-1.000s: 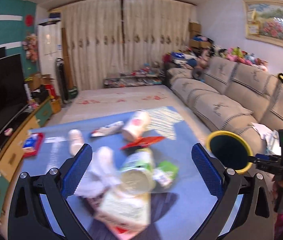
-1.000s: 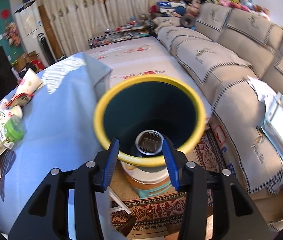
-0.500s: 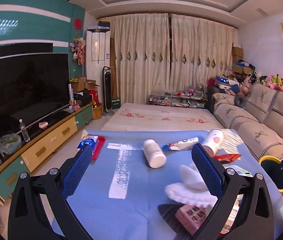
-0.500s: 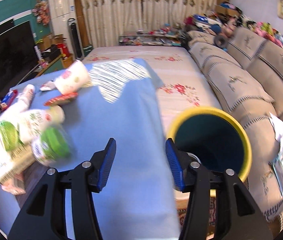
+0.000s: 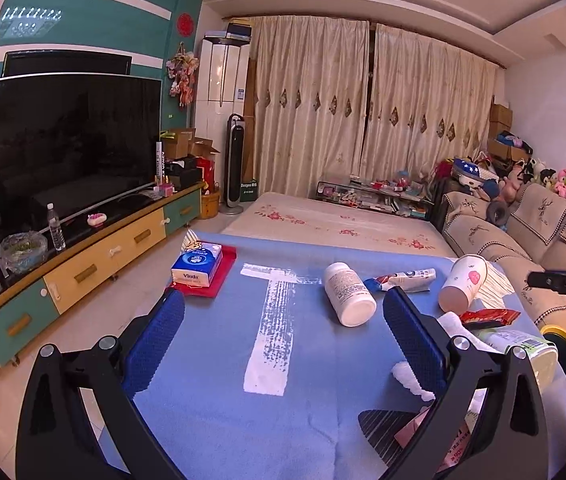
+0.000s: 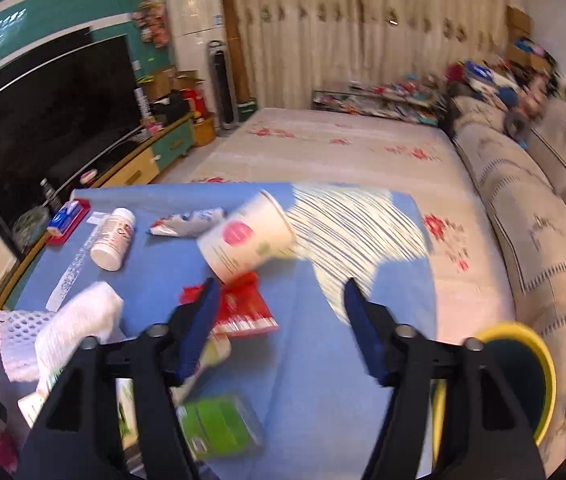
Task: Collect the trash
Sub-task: 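Move the right gripper back to the table toward the paper cup, then grasp the white paper cup with pink leaf using the right gripper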
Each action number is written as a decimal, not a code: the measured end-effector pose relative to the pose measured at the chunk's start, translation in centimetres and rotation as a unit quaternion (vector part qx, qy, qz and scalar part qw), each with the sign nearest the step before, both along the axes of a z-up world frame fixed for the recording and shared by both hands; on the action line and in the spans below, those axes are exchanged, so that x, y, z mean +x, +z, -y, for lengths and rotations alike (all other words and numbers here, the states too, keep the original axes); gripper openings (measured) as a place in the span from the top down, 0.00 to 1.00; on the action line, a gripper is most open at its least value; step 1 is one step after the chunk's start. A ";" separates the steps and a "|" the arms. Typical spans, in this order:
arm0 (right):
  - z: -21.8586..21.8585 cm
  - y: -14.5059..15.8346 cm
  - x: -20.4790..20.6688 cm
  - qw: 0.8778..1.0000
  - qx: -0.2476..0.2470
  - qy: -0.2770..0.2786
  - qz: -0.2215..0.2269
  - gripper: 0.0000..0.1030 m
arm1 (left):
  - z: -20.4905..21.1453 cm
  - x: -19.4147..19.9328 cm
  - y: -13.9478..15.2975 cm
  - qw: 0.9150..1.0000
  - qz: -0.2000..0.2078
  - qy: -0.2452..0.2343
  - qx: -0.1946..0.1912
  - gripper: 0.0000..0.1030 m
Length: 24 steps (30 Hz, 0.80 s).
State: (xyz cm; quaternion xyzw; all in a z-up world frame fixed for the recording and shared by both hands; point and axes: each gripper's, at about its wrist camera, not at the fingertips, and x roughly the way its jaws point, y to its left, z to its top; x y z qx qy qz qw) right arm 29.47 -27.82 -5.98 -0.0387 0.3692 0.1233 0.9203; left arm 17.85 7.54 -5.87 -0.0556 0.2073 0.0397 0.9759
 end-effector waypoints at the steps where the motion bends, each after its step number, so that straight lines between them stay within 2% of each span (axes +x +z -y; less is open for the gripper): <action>1: -0.9 0.0 0.7 1.000 -0.014 0.021 0.011 0.25 | -0.3 -0.1 0.0 1.000 0.000 0.002 -0.002 0.05; 4: -2.7 -0.6 2.3 0.996 -0.060 0.060 0.031 0.13 | -0.5 0.1 -0.4 1.000 -0.004 0.008 -0.016 0.05; 7: -4.4 -1.8 3.9 0.986 -0.132 0.092 0.036 0.12 | -0.6 0.1 -0.8 1.000 -0.009 0.010 -0.017 0.05; 12: -5.2 -3.7 6.1 0.979 -0.170 0.113 0.001 0.12 | 0.5 0.3 -1.1 1.000 -0.013 0.008 0.011 0.05; 14: -5.2 -4.3 6.8 0.978 -0.173 0.114 -0.004 0.12 | 0.9 0.6 -1.4 1.000 -0.020 0.001 0.011 0.05; 20: -5.3 -5.1 8.5 0.983 -0.137 0.120 -0.027 0.12 | 1.5 0.9 -2.0 0.999 -0.029 -0.006 0.015 0.05; 24: -6.1 -5.2 8.1 0.979 -0.142 0.140 -0.033 0.12 | 1.6 1.0 -2.1 0.999 -0.031 -0.007 0.012 0.05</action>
